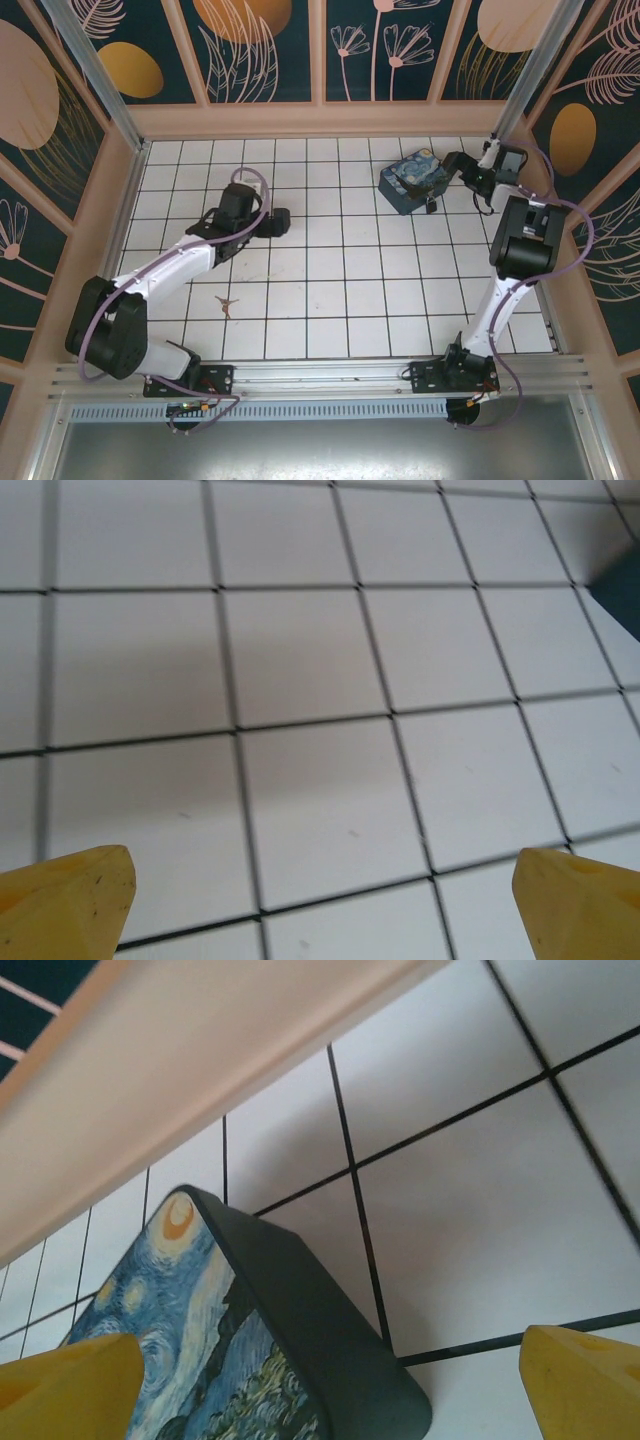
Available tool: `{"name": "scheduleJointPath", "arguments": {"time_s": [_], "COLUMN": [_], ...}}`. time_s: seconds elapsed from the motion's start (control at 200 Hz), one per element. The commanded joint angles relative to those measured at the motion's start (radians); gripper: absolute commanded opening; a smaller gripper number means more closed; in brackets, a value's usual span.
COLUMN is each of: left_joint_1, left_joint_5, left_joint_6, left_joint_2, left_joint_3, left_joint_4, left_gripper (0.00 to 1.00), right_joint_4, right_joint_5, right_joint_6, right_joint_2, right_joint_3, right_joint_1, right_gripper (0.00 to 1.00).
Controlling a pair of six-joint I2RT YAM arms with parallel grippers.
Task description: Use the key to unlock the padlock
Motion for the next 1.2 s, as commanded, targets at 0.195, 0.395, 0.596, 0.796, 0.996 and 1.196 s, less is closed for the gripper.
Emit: {"name": "scheduleJointPath", "arguments": {"time_s": [0.195,0.395,0.596,0.796,0.996,1.196], "left_joint_1": [-0.079,-0.078,-0.078,-0.079,-0.123,-0.136], "left_joint_5": [0.143,0.143,0.162,0.174,0.322,0.155], "left_joint_6": [-0.042,-0.063,-0.117,-0.169,-0.315,-0.400], "left_joint_2": [0.058,0.087,0.135,0.215,0.301,0.344], "left_joint_3": [0.003,0.008,0.054,0.169,0.186,0.208], "left_joint_4": [0.070,0.091,0.128,0.109,0.236,0.164], "left_gripper": [0.96,0.96,0.97,0.97,0.94,0.94], "right_joint_4": [-0.042,-0.227,-0.353,-0.344,-0.321,-0.256], "right_joint_5": [-0.164,-0.166,-0.152,-0.098,-0.020,-0.105], "right_joint_6": [-0.087,-0.251,-0.395,-0.399,-0.282,-0.166], "right_joint_2": [0.103,0.119,0.070,-0.038,-0.153,-0.261], "right_joint_3": [0.147,0.241,0.217,0.094,-0.030,-0.175], "right_joint_1": [0.043,0.106,0.212,0.339,0.455,0.489], "right_gripper": [0.94,0.85,0.83,0.81,0.81,0.77]}}
